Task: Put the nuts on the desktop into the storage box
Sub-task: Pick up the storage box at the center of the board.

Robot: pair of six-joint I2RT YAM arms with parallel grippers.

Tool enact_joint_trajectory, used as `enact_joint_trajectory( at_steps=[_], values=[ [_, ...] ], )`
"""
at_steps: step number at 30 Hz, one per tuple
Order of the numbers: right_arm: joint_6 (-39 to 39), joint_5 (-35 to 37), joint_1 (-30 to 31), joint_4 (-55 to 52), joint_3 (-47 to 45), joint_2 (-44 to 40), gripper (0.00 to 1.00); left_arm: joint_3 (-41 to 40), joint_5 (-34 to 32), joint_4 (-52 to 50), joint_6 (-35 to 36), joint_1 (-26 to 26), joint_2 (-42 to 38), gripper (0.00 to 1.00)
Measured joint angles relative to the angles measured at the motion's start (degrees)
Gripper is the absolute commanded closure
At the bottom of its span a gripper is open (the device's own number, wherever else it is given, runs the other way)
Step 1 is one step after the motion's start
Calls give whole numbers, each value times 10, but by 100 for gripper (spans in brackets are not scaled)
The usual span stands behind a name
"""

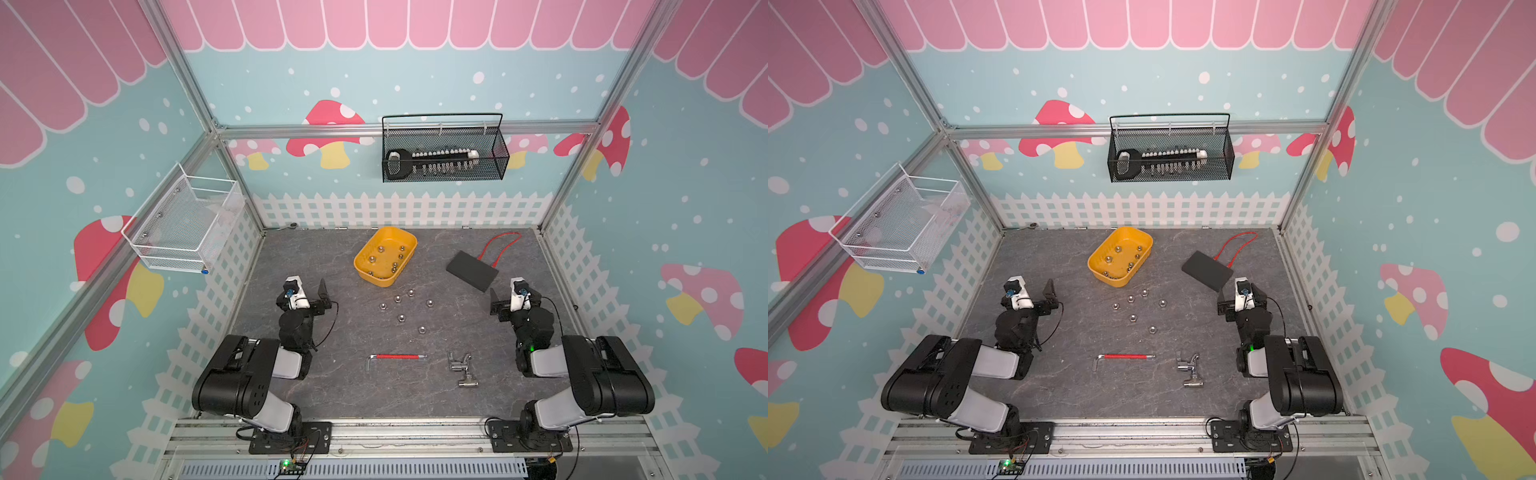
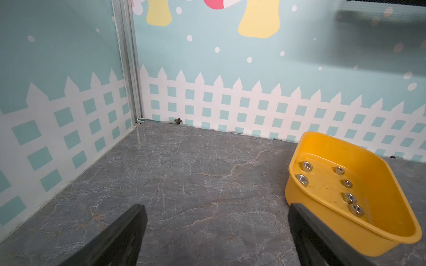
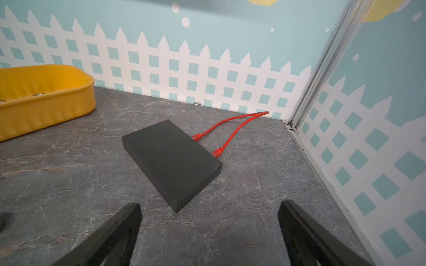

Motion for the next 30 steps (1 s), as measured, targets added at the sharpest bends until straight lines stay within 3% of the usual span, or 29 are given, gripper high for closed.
enact_joint_trajectory(
  at_steps=[18, 23, 26, 30],
  values=[
    [0, 0, 0, 0, 0, 0, 1, 0, 1, 0, 0, 0, 0, 1],
    [0, -1, 0, -20, 5, -8, 7, 0, 1, -5, 0, 0, -3, 1],
    [3, -5, 1, -160, 72, -58, 7, 38, -17, -123, -4, 0, -59, 1],
    [11, 6, 20, -332, 232, -100, 8, 215, -61, -336, -45, 0, -122, 1]
  ],
)
